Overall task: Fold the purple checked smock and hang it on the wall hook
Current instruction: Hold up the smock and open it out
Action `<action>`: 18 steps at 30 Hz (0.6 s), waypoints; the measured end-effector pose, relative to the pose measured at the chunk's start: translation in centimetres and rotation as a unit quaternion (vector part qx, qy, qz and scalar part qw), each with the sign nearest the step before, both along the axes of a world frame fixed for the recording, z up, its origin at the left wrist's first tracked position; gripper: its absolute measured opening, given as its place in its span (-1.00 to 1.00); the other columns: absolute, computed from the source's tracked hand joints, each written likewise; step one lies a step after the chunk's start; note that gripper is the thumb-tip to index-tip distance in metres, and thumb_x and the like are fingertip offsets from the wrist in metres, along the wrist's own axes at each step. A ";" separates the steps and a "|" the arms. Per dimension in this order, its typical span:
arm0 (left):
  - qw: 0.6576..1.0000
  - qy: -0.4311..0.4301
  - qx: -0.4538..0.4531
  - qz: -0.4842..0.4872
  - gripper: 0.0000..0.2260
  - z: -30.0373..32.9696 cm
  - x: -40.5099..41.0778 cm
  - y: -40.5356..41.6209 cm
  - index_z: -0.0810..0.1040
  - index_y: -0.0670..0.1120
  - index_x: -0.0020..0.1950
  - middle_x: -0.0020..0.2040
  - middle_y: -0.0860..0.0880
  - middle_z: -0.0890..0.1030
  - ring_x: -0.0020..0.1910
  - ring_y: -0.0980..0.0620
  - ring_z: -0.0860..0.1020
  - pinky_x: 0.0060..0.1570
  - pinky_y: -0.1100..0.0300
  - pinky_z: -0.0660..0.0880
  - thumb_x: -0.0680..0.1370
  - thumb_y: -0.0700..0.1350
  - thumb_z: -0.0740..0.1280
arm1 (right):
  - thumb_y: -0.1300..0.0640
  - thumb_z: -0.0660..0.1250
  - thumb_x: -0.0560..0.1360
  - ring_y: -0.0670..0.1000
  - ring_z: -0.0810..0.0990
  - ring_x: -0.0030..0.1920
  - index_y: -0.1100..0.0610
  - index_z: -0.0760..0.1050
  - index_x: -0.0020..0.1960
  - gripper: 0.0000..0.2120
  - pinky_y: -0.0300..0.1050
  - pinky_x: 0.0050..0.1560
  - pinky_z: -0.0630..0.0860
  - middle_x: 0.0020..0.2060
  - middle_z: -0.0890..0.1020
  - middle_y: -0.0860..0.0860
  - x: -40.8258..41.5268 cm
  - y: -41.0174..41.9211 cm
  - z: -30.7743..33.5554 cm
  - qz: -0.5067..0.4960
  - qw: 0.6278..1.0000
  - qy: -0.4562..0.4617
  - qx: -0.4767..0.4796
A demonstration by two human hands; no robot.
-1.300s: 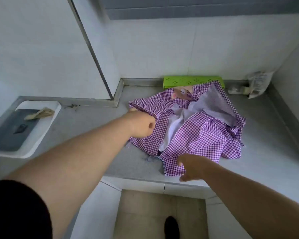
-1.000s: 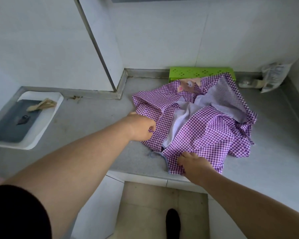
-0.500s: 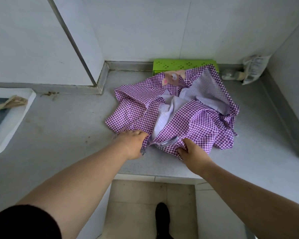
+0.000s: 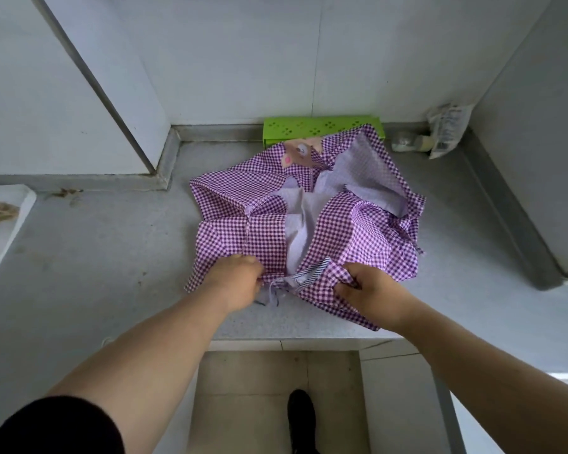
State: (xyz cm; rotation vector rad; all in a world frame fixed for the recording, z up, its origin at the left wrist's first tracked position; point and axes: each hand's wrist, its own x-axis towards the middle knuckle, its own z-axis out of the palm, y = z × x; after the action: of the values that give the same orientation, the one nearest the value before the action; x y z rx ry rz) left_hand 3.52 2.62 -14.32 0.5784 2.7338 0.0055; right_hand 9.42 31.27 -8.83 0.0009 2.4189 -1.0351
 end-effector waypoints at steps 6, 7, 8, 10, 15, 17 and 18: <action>0.993 -0.003 0.109 -0.049 -0.81 5.1 0.8 2.2 0.57 0.06 -0.21 0.71 0.17 0.02 0.63 -0.06 0.17 0.59 -0.08 0.26 0.58 0.07 0.40 | 0.02 0.38 0.60 0.12 0.56 0.10 -0.04 0.66 0.21 -0.79 0.08 0.11 0.55 0.07 0.61 -0.02 -0.1 0.2 1.9 0.064 0.959 0.201 0.189; 0.992 -0.007 0.088 -0.090 -0.75 6.4 1.0 2.6 0.52 0.08 -0.28 0.71 0.21 -0.04 0.65 -0.05 0.11 0.60 -0.10 0.21 0.56 0.12 0.40 | 0.04 0.40 0.58 0.14 0.52 0.13 -0.06 0.67 0.23 -0.76 0.09 0.14 0.53 0.09 0.56 0.00 0.0 0.3 2.4 0.052 0.953 0.221 0.200; 0.989 -0.010 0.070 -0.131 -0.71 7.8 1.2 3.1 0.49 0.09 -0.32 0.71 0.25 -0.08 0.66 -0.02 0.07 0.59 -0.10 0.18 0.55 0.16 0.39 | 0.07 0.42 0.57 0.15 0.52 0.12 -0.05 0.67 0.24 -0.74 0.08 0.12 0.54 0.09 0.53 0.02 0.0 0.3 3.0 0.042 0.953 0.232 0.193; 0.978 -0.013 0.071 -0.195 -0.69 10.2 1.8 4.1 0.51 0.11 -0.34 0.71 0.25 -0.05 0.63 0.04 0.09 0.55 -0.05 0.15 0.55 0.21 0.36 | 0.16 0.42 0.55 0.12 0.59 0.02 0.00 0.69 0.23 -0.73 -0.06 -0.01 0.55 0.04 0.53 0.02 0.4 -0.3 4.4 0.043 0.954 0.253 0.157; 0.971 -0.042 0.195 -0.131 -0.77 16.0 4.8 6.0 0.65 -0.01 -0.18 0.00 -0.01 0.65 0.03 0.02 0.57 0.14 -0.01 0.57 0.54 0.12 0.40 | 0.37 0.34 0.47 -0.01 0.57 -0.11 0.03 0.73 0.10 -0.64 -0.45 -0.17 0.36 -0.05 0.60 0.01 2.3 -3.7 9.2 0.007 0.948 0.310 0.066; 0.968 -0.034 0.242 -0.062 -0.82 17.6 6.0 5.6 0.63 -0.04 -0.12 -0.14 -0.02 0.66 -0.12 0.00 0.60 -0.07 0.07 0.56 0.54 0.06 0.42 | 0.35 0.32 0.48 -0.02 0.63 -0.09 0.01 0.68 0.07 -0.67 -0.31 -0.15 0.46 -0.06 0.64 -0.05 3.5 -5.4 11.1 -0.043 0.951 0.306 0.026; 0.966 -0.022 0.255 -0.038 -0.82 18.2 6.4 5.3 0.65 -0.05 -0.11 -0.16 -0.02 0.67 -0.14 -0.02 0.61 -0.12 0.09 0.53 0.55 0.05 0.43 | 0.30 0.33 0.52 -0.06 0.65 -0.12 -0.01 0.63 0.07 -0.74 -0.28 -0.18 0.49 -0.08 0.65 -0.10 4.2 -6.1 12.3 -0.077 0.952 0.298 -0.004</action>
State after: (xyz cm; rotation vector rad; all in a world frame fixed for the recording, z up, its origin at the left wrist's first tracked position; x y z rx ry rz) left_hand 9.91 7.93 3.84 0.8038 2.6600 0.7100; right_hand 13.62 25.14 3.45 -0.1471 2.9938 -1.2542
